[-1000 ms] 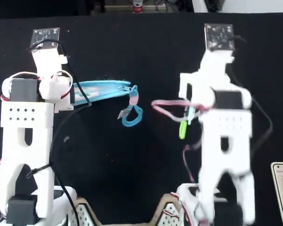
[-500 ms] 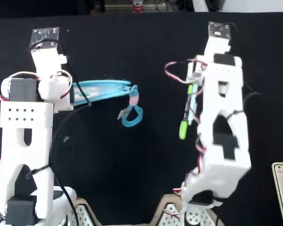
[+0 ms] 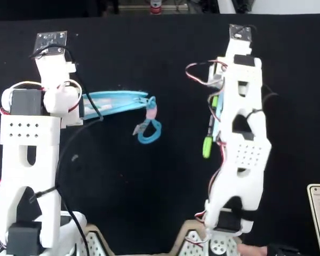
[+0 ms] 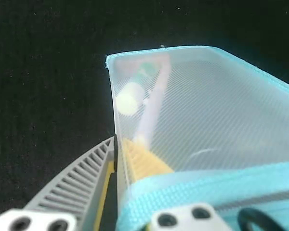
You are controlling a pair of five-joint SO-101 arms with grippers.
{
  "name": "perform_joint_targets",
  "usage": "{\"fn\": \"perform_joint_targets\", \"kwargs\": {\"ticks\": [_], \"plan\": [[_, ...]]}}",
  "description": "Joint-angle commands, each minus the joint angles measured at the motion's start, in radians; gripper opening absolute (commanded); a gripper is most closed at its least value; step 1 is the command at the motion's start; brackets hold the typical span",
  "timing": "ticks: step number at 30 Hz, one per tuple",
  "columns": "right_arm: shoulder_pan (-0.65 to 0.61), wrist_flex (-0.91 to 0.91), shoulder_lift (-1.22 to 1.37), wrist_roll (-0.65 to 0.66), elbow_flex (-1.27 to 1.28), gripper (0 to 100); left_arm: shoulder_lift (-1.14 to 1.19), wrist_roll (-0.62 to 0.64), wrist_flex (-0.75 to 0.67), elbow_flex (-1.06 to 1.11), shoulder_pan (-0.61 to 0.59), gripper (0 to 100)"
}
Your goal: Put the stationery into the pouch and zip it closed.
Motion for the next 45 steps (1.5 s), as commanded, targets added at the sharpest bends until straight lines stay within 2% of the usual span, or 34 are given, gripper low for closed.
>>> {"fn": "perform_joint_targets", "kwargs": {"ticks": [1, 13, 20, 23, 30, 34, 40, 45], "plan": [[0.028, -0.011, 0.051, -0.009, -0.148, 12.8, 0.011, 0.005, 0.008, 0.041, -0.018, 3], [0.055, 0.14, 0.208, -0.002, -0.36, 12.7, 0.011, 0.005, 0.008, 0.041, -0.018, 3], [0.054, 0.163, 0.334, -0.002, -0.51, 12.0, 0.011, 0.005, 0.008, 0.041, -0.018, 3], [0.055, 0.25, 0.352, -0.002, -0.602, 0.5, 0.011, 0.005, 0.008, 0.041, -0.018, 3], [0.049, 0.516, 0.351, 0.002, -0.869, 1.0, 0.011, 0.005, 0.008, 0.038, -0.018, 3], [0.026, 0.608, 0.348, 0.054, -0.995, 1.0, 0.011, 0.005, 0.008, 0.038, -0.018, 3], [0.026, 0.611, 0.263, 0.055, -0.935, 1.0, 0.011, 0.005, 0.008, 0.041, -0.018, 3], [-0.018, 0.609, -0.016, 0.057, -0.598, 1.0, 0.011, 0.005, 0.008, 0.038, -0.018, 3]]}}
